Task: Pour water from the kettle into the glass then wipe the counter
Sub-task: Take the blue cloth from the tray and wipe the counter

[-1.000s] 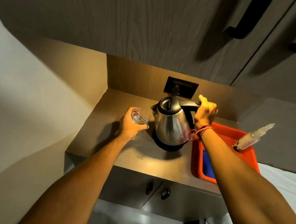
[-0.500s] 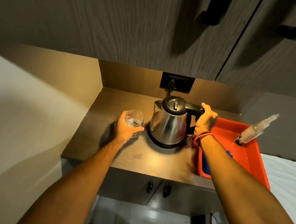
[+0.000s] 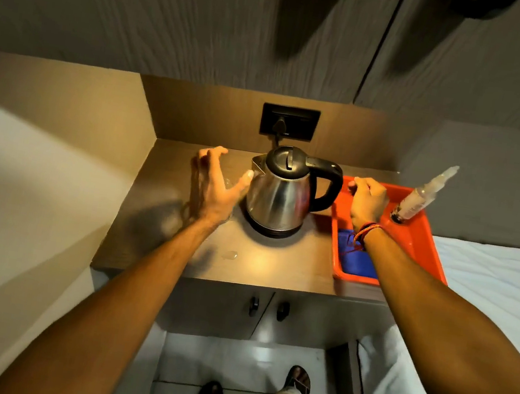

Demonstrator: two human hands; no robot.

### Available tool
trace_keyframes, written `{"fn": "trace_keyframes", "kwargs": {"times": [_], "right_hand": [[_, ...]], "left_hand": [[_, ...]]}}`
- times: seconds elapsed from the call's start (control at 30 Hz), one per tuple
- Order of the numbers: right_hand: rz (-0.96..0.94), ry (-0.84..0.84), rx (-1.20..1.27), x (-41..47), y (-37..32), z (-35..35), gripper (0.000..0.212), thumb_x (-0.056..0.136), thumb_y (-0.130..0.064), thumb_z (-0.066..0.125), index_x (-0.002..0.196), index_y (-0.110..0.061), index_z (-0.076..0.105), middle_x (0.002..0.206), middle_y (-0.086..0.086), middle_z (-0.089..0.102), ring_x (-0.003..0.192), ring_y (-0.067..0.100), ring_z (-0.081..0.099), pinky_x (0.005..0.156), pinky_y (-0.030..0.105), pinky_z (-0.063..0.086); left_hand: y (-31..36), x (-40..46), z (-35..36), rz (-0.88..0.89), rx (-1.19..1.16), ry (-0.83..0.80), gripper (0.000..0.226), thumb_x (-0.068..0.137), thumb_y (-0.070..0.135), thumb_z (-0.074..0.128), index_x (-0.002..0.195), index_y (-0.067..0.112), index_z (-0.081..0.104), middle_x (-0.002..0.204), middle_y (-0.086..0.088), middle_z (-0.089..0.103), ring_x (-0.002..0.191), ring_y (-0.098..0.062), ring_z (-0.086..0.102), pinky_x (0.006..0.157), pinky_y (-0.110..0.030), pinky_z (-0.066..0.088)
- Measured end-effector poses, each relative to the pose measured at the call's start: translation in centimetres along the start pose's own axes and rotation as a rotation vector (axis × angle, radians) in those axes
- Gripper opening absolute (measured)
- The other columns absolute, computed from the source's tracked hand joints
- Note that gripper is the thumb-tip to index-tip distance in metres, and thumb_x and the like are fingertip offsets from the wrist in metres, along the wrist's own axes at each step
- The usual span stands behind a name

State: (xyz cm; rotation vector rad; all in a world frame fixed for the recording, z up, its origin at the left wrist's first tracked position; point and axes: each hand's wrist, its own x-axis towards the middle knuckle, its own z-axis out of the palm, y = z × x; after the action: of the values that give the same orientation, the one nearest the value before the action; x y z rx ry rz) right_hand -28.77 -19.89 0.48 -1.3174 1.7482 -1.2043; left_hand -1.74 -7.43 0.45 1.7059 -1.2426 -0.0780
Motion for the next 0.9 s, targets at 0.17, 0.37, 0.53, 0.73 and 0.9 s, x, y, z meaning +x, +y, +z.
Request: {"fn": "trace_keyframes", "kwargs": {"times": [0.17,0.37,0.53,0.73,0.9], "right_hand": [[0.105,0.007,-0.331,-0.1,2.8,-2.5,0.023,0.080,-0.016,0.053,0.089,-0.007,0.073,0.097,0.022,0.073,0.094,0.042,0.064,0.077,0.041,0.050],[0.344,-0.197,-0.475,-1.0,6.7,-5.7,0.029,0.082,-0.020,0.060,0.101,0.000,0.070,0.106,0.021,0.069,0.098,0.036,0.064,0.087,0.045,0.051],[0.430,-0.274,-0.312,-1.6,7.4,-6.7,0.006,0.068,-0.009,0.069,0.070,-0.004,0.064,0.084,0.014,0.066,0.077,0.029,0.060,0.072,0.040,0.053],[0.511,-0.382,-0.026,-2.0,5.9,-6.7,0.007,0.070,-0.002,0.066,0.075,-0.006,0.069,0.087,0.013,0.069,0.082,0.026,0.063,0.073,0.036,0.054],[0.390,-0.422,0.236,-1.5,4.0,-6.7,0.029,0.058,-0.009,0.068,0.086,-0.004,0.069,0.094,0.014,0.070,0.088,0.028,0.063,0.077,0.037,0.051]], "left_hand": [[6.5,-1.2,3.0,0.505,0.013,-0.069,0.031,0.086,0.025,0.067,0.109,0.004,0.062,0.104,-0.013,0.060,0.096,-0.025,0.055,0.081,-0.032,0.046],[11.1,-6.9,10.9,0.452,0.120,-0.720,0.029,0.092,0.028,0.056,0.115,0.010,0.062,0.107,-0.009,0.069,0.104,-0.031,0.057,0.084,-0.044,0.046],[11.5,-9.1,14.5,0.438,0.379,-0.892,0.023,0.097,0.028,0.046,0.098,0.009,0.059,0.106,-0.015,0.068,0.110,-0.035,0.048,0.080,-0.042,0.036],[11.3,-8.7,15.8,0.388,0.404,-0.955,0.024,0.096,0.024,0.045,0.105,0.008,0.061,0.109,-0.015,0.066,0.109,-0.036,0.048,0.087,-0.044,0.040],[8.8,-7.9,15.4,0.073,-0.068,-0.691,0.022,0.093,0.030,0.054,0.102,0.012,0.063,0.093,-0.007,0.069,0.094,-0.029,0.060,0.081,-0.044,0.050]]}}
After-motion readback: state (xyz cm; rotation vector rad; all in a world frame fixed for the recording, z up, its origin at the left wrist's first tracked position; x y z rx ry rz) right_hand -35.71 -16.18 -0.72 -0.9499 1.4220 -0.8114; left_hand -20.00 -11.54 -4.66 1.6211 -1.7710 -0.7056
